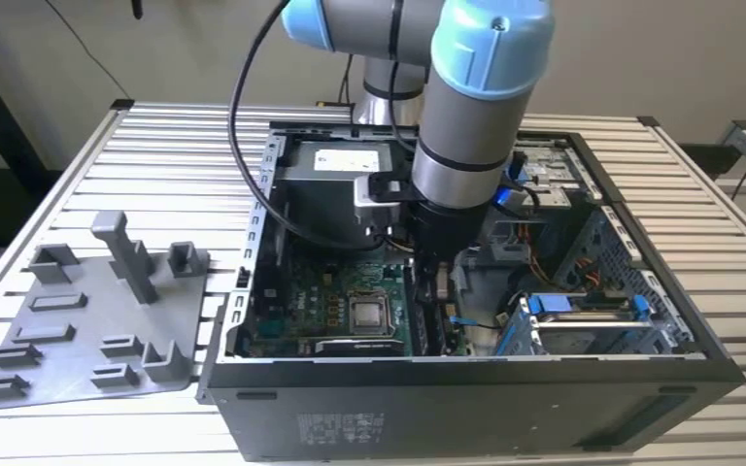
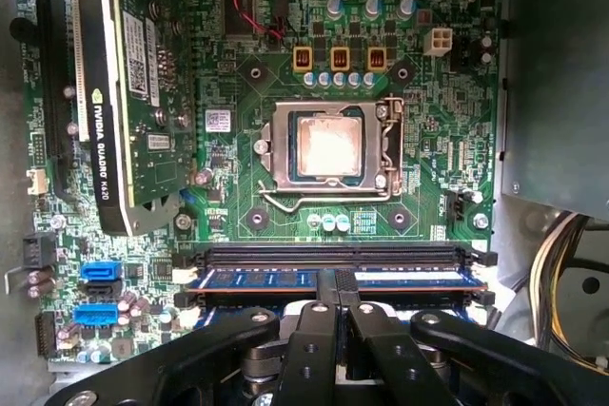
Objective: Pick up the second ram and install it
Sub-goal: 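Press down the second ram until it locks into place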
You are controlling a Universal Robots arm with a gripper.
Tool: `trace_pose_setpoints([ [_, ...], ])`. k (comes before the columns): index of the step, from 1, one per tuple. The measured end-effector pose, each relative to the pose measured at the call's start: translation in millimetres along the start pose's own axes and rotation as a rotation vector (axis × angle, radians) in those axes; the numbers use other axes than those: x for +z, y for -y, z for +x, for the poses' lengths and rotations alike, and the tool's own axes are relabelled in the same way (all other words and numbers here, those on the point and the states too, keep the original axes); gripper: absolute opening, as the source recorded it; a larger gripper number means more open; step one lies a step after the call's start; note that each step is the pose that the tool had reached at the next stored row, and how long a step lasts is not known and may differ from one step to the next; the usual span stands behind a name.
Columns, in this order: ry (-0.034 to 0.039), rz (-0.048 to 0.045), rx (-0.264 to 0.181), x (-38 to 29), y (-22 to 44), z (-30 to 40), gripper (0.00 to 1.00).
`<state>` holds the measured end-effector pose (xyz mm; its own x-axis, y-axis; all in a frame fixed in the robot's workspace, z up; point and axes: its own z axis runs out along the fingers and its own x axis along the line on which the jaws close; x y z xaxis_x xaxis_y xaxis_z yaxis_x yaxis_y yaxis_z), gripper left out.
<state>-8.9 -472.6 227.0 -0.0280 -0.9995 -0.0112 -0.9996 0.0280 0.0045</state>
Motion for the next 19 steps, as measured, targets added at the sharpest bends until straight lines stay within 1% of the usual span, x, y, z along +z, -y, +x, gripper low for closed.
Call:
trace_pose_setpoints([
  [4, -0.0021, -0.0005, 0.000, 5.6, 0.0, 0.3, 0.11],
  [6, -0.0013, -0.0003, 0.000, 8.9, 0.0, 0.3, 0.11],
  [9, -0.0013, -0.0003, 0.000, 9.0, 0.1, 0.0, 0.11],
  [11, 0.0004, 0.0002, 0.000, 7.3, 0.0, 0.0, 0.11],
  [13, 0.0032, 0.0008, 0.000, 4.0, 0.1, -0.4, 0.11],
  [15, 0.0002, 0.0000, 0.000, -2.9, -0.1, -0.1, 0.11],
  [19, 0.0002, 0.0001, 0.000, -15.4, -0.1, -0.2, 0.11],
])
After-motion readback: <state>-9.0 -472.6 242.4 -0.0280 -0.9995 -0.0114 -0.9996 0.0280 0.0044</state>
